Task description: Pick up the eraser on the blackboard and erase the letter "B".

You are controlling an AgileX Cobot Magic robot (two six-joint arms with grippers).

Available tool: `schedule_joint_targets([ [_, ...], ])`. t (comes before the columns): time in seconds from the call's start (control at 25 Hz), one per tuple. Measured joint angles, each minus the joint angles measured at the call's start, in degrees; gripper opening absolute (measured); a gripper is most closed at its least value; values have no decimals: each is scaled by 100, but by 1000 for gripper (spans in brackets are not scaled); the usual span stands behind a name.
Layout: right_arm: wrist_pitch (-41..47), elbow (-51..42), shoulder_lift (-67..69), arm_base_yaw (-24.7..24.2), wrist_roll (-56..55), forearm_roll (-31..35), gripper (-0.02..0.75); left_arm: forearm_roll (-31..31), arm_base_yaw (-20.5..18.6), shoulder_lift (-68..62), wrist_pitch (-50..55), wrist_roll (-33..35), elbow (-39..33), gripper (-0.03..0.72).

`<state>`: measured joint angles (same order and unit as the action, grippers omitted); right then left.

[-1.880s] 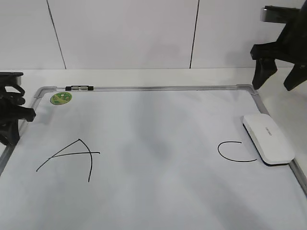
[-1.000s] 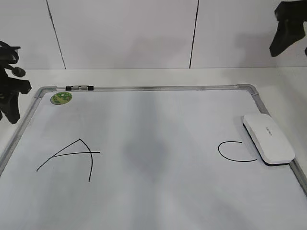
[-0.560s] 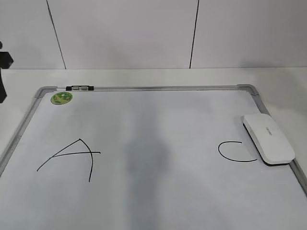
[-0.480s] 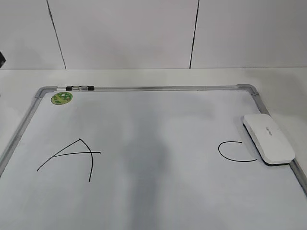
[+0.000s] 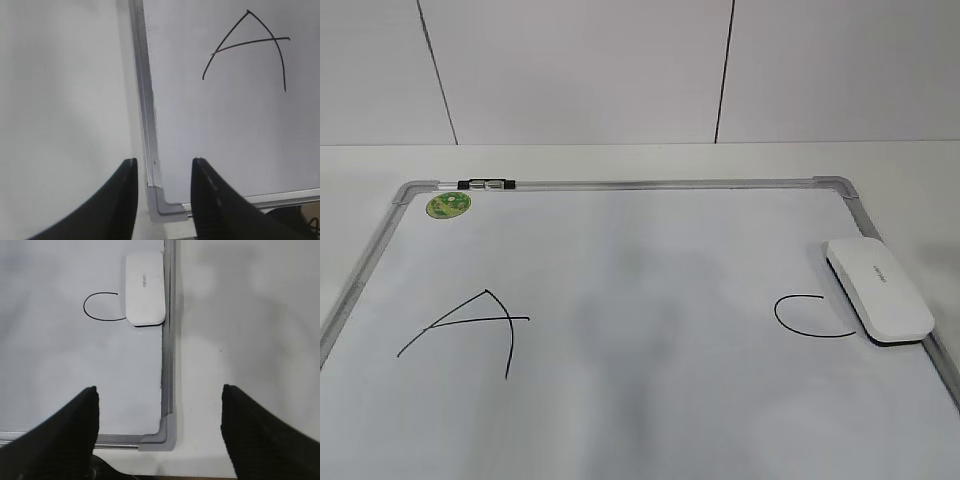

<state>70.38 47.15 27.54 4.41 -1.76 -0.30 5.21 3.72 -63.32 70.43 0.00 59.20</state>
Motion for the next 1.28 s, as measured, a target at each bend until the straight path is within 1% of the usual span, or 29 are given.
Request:
schedule_joint_targets([
  [0.2, 0, -369, -1000, 0, 0, -21, 585, -26, 0, 1479, -95, 0, -708, 268],
  [0.4, 47, -799, -1511, 0, -4, -30, 585, -105, 0, 3056, -308, 32, -1531, 241],
  [0.52, 58, -972, -1742, 0, -4, -30, 585, -182, 0, 3990, -347, 32, -1925, 237],
  [0.64, 70, -1136, -1940, 0, -4, -30, 585, -182, 0, 4881, -367, 32, -2239, 237],
  [0.88, 24, -1662, -2132, 0, 6, -30, 585, -182, 0, 6199, -426, 32, -2660, 236],
  [1.0, -100, -1668, -2165, 0, 53, -18, 585, -195, 0, 6265, -577, 32, -2873, 236],
  [1.28, -503, -1788, -2504, 0, 367, -30, 585, -207, 0, 6254, -669, 32, -2920, 236],
])
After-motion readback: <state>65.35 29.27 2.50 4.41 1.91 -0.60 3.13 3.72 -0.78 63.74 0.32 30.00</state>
